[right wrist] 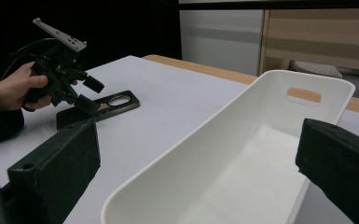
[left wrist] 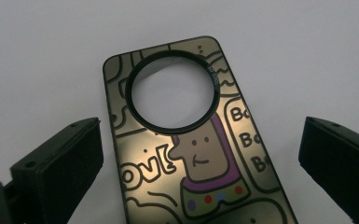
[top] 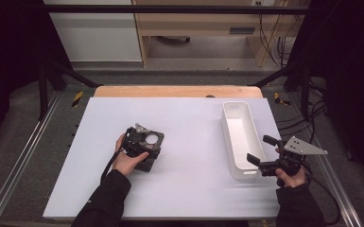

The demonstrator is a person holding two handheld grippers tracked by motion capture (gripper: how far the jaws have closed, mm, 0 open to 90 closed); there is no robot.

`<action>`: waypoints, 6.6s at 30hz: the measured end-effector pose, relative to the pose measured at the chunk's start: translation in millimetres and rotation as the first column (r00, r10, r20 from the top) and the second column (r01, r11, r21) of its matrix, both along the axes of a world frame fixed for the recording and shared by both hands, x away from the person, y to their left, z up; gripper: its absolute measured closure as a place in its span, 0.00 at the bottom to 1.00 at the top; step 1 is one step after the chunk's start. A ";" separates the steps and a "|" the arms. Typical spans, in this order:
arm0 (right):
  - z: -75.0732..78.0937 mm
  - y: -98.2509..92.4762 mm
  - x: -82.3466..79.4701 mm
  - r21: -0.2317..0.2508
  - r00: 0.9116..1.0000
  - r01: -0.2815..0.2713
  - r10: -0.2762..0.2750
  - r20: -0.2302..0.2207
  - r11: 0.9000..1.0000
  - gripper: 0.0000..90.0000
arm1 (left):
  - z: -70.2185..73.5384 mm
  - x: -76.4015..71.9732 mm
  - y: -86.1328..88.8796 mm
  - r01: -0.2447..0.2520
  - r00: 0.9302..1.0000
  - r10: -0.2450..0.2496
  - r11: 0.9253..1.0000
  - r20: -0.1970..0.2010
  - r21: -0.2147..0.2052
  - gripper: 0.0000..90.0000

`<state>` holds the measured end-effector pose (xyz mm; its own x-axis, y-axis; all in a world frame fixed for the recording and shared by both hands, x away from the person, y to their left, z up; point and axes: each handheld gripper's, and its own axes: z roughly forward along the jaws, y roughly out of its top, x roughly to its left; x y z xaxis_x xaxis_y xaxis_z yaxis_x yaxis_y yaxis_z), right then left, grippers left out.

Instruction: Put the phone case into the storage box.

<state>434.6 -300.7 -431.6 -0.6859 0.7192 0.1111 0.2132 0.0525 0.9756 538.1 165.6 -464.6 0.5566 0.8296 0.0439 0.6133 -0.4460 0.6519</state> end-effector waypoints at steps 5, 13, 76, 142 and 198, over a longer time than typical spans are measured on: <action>-0.2 0.1 0.1 0.000 1.000 0.000 0.000 -0.001 1.000 0.00 | -4.0 1.8 -0.5 -0.014 1.000 0.015 1.000 -0.011 0.014 0.00; -0.3 0.3 0.2 -0.001 1.000 0.000 0.000 -0.001 1.000 0.00 | -8.5 3.6 -0.7 -0.029 0.999 0.030 0.999 -0.030 0.019 0.00; 1.7 1.0 -0.8 0.005 1.000 -0.001 0.001 0.006 1.000 0.00 | -13.7 0.2 -5.2 -0.071 0.996 0.074 0.996 -0.049 0.055 0.10; 7.8 3.4 -4.1 0.000 0.999 -0.027 0.027 0.029 1.000 0.00 | 63.7 -64.2 -21.5 0.179 0.972 -0.173 0.984 0.162 -0.023 0.13; 17.4 45.6 -9.2 -0.130 0.979 -0.192 0.199 0.048 0.973 0.00 | 79.4 -106.8 -58.7 0.486 0.831 -0.498 0.867 0.248 0.114 0.13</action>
<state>425.5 -255.0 -414.2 -0.8173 0.5760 -0.0166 0.1276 0.2090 0.9696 431.2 107.0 -385.2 0.8534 0.4428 0.2751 0.1157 -0.6754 0.7283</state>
